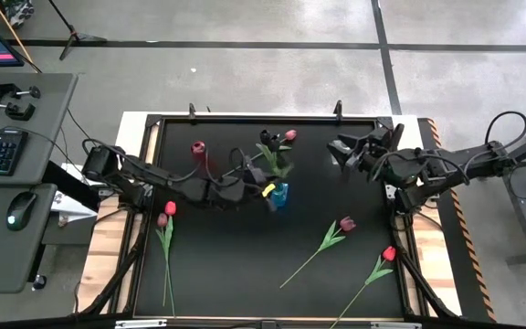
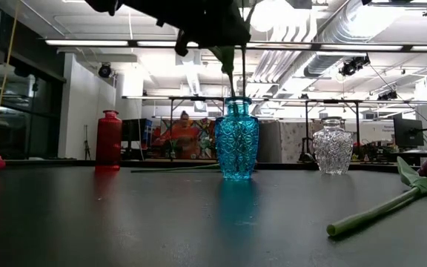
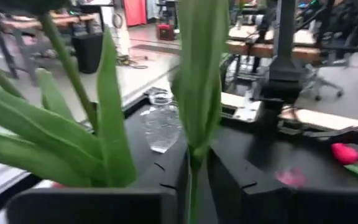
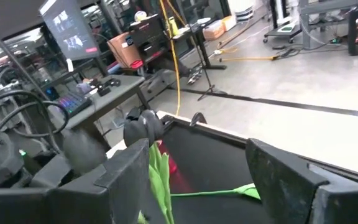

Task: Sort flowers into vase by color
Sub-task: Put the black tulip into the blue flower vase, then put the right red tulip into the transparent flower vase

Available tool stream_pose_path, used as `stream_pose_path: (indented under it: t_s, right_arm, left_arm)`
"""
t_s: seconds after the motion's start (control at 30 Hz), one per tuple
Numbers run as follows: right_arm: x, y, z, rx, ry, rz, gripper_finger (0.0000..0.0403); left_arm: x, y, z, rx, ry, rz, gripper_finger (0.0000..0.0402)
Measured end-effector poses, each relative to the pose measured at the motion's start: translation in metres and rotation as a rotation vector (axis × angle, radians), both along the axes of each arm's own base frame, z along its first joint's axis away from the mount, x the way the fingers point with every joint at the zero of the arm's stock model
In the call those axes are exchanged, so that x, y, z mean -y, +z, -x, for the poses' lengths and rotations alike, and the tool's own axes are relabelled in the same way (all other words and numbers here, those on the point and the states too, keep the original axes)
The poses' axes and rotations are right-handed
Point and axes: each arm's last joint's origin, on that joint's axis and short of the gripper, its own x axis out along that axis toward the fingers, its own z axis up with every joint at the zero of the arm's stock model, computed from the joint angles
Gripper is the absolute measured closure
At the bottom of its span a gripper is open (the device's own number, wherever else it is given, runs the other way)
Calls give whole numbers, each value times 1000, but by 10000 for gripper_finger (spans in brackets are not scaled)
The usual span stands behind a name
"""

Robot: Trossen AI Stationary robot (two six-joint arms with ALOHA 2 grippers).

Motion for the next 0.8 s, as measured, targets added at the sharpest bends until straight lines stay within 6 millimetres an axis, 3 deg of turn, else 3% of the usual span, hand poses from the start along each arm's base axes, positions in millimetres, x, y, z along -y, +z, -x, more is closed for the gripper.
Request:
stream_pose_path:
  t_s: [0.2, 0.4, 0.63, 0.8]
  right_arm:
    - [0, 0, 1, 14, -9, -14, 146]
    - [0, 0, 0, 11, -1, -16, 146]
    - [0, -3, 1, -48, 7, 27, 146]
    - [3, -3, 1, -63, 19, 29, 146]
  left_arm:
    - [2, 15, 6, -7, -66, 151, 283]
    - [6, 40, 26, -83, -167, 266, 230]
    - [12, 58, 64, -204, -195, 295, 216]
    - [9, 83, 89, -130, -220, 407, 216]
